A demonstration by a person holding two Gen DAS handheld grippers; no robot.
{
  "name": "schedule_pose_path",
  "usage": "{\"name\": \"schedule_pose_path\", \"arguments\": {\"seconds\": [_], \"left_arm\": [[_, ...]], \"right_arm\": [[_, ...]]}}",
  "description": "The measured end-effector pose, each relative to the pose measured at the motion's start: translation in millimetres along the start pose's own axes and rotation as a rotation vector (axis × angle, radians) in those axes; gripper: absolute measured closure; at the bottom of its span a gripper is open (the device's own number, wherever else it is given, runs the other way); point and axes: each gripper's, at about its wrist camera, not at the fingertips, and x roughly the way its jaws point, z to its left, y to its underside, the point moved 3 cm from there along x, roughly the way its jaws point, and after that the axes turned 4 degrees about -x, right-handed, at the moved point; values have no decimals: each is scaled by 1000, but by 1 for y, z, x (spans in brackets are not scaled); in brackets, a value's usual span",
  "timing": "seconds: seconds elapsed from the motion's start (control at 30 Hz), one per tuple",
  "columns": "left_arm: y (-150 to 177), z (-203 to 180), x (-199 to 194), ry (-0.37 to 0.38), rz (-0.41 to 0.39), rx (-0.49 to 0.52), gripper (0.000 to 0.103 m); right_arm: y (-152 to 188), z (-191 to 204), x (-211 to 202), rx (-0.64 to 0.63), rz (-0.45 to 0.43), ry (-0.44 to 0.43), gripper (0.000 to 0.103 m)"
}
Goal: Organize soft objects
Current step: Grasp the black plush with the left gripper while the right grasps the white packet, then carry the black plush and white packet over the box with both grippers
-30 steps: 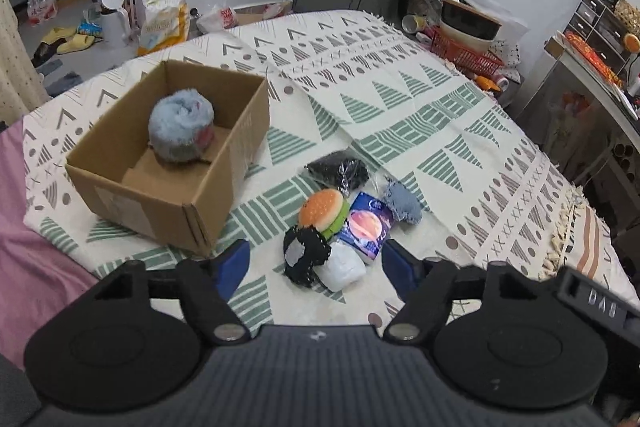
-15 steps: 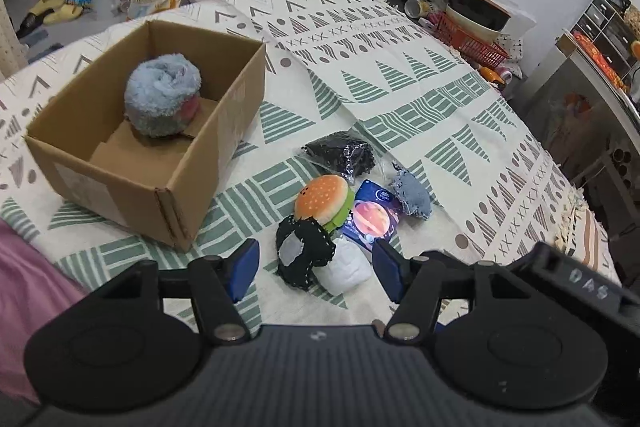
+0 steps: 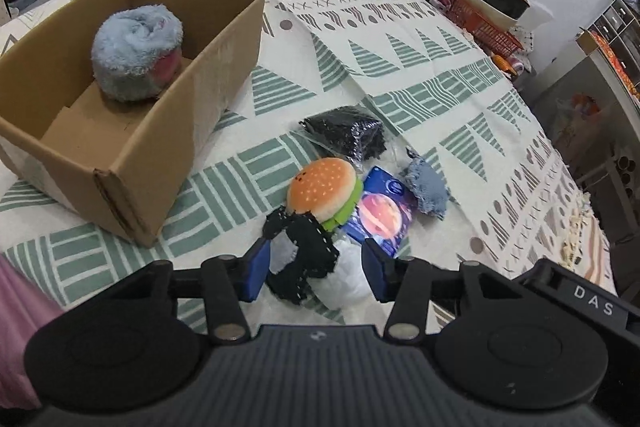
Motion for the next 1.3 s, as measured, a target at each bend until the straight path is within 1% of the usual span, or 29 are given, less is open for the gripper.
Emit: {"name": "schedule_pose_path", "arguments": {"seconds": [0.07, 0.13, 0.17, 0.2, 0.23, 0.3, 0.43, 0.5, 0.57, 0.6, 0.73, 0.93, 1.13, 1.3], "left_arm": [[1, 2, 5, 2, 8, -4, 54], [1, 5, 9, -7, 9, 1, 55], [1, 8, 12, -8, 15, -3, 60], [2, 12, 14, -5, 24, -15, 62], [1, 16, 16, 1, 35, -28, 71], [1, 23, 19, 3, 36, -47, 74], [-1, 26, 19, 19, 31, -39, 79], [-1, 26, 16, 23, 31, -22, 80], [-2, 28, 13, 30, 32, -24, 83], [-3, 29, 12, 35, 33, -28, 84], [-5, 33, 4, 51, 28, -31, 90], [-6, 32, -13, 84, 9, -20, 91], [-8, 26, -37, 133, -6, 7, 91], [-13, 26, -57, 136, -7, 22, 91]], "right_arm": [[-1, 2, 5, -6, 1, -9, 50], [-2, 2, 10, -14, 5, 0, 50], [-2, 1, 14, -19, 11, 11, 50], [-1, 0, 18, -22, 20, 17, 50], [-1, -1, 20, -24, 27, 24, 51], [-1, -2, 27, -30, 36, 40, 51], [-2, 3, 35, -67, 35, 42, 51], [0, 5, 40, -88, 42, 46, 53], [3, 7, 45, -104, 54, 44, 60], [4, 9, 48, -114, 61, 43, 61], [6, 15, 45, -161, 31, 47, 65], [13, 22, 19, -206, -11, 47, 65], [26, 47, -4, -329, -48, 71, 65], [34, 65, -19, -369, -76, 92, 65]]}}
